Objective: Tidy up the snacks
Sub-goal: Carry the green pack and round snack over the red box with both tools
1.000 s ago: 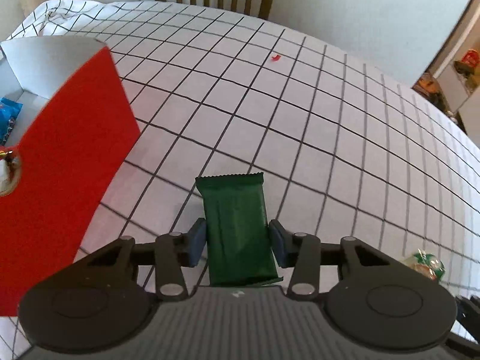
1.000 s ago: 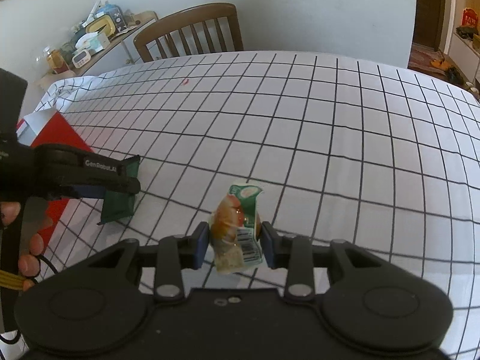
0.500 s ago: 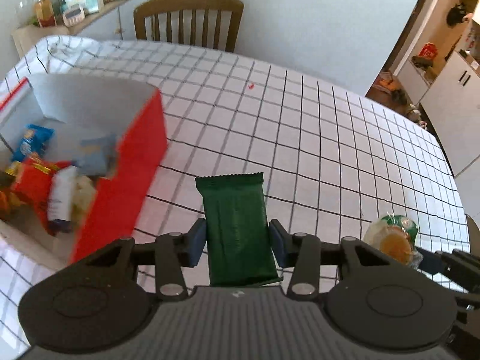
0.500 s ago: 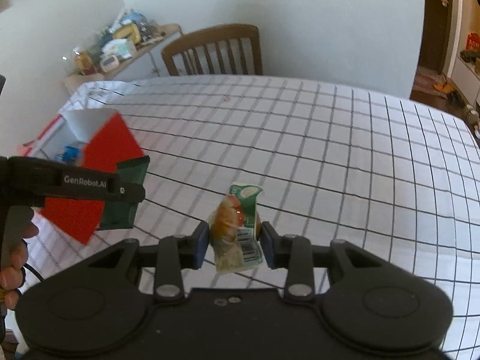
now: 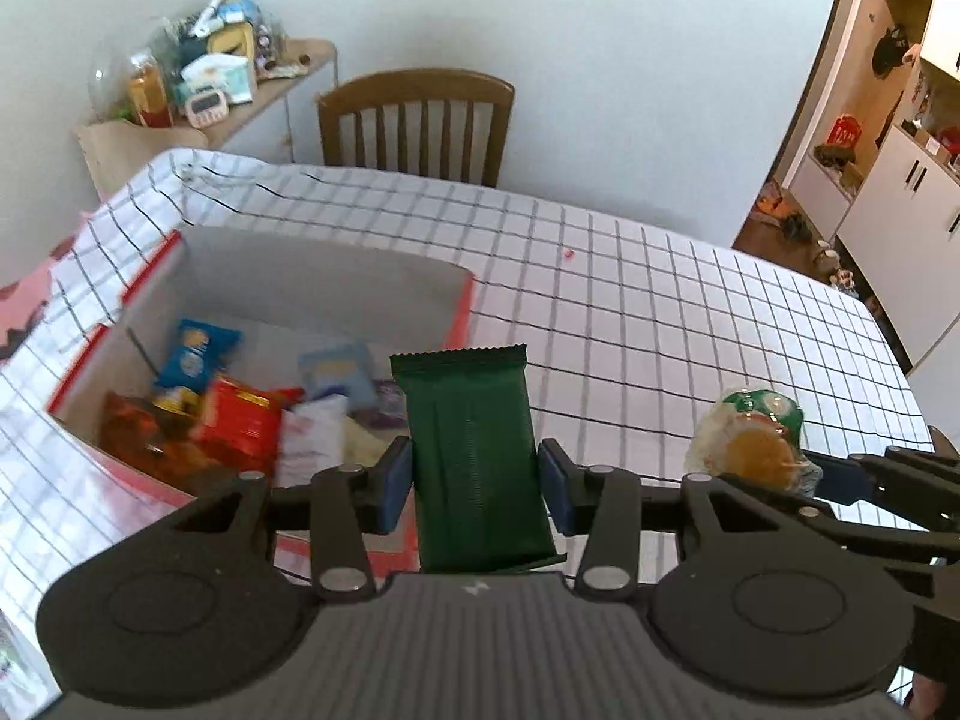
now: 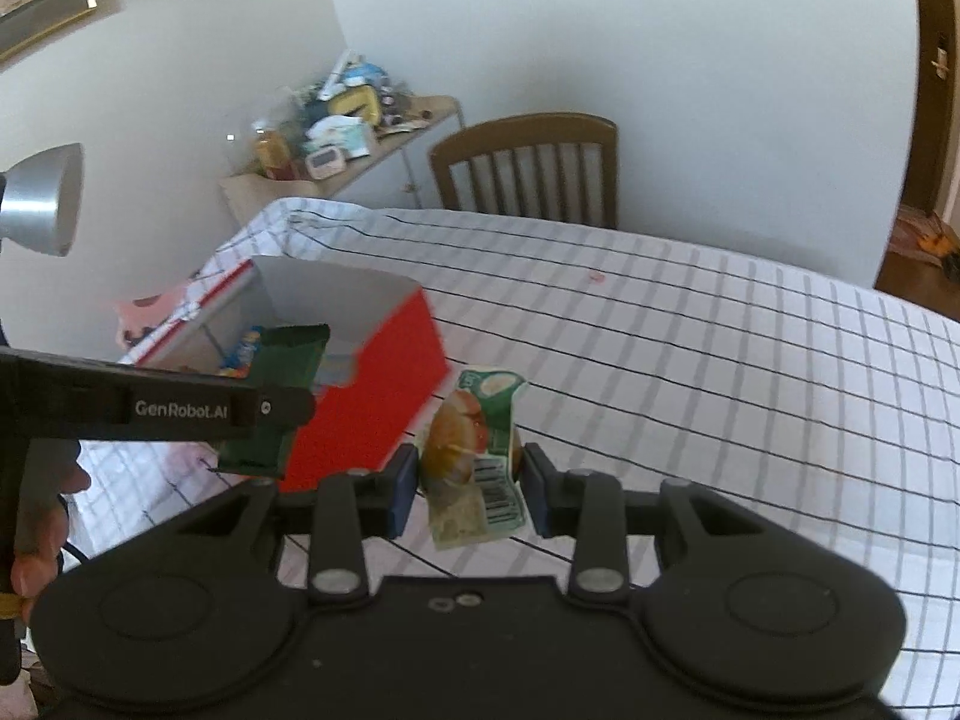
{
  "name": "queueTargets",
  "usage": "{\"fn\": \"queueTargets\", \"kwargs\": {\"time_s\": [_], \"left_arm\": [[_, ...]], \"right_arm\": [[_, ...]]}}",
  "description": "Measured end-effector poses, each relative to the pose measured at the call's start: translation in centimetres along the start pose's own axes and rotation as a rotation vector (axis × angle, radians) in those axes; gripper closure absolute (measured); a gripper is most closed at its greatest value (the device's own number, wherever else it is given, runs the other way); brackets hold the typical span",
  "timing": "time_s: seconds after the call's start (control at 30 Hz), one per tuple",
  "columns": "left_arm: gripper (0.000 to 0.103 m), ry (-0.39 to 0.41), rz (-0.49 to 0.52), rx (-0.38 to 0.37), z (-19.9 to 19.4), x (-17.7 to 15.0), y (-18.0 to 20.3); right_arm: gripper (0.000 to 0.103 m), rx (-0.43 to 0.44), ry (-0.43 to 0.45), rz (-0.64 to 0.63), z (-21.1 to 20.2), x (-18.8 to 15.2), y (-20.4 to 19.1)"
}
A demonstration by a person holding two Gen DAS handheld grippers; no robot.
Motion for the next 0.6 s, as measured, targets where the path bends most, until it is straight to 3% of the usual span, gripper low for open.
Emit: {"fn": "queueTargets", "kwargs": {"time_s": [0.6], "left_arm": [[0.058, 0.041, 0.005, 0.036, 0.2, 2.6, -12.5]], "right_arm": [[0.068, 0.000, -0.013, -0.055, 6.6, 4.1, -11.3]]}}
Point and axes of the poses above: each gripper's, at about its wrist camera, not at the fingertips, and z roughly the way its jaws point, y to its right, x to its top, the point moved 3 cm from there along z, roughly the way its jaws point, and after that the axes turned 11 degrees about -y, right-handed, at the moved point
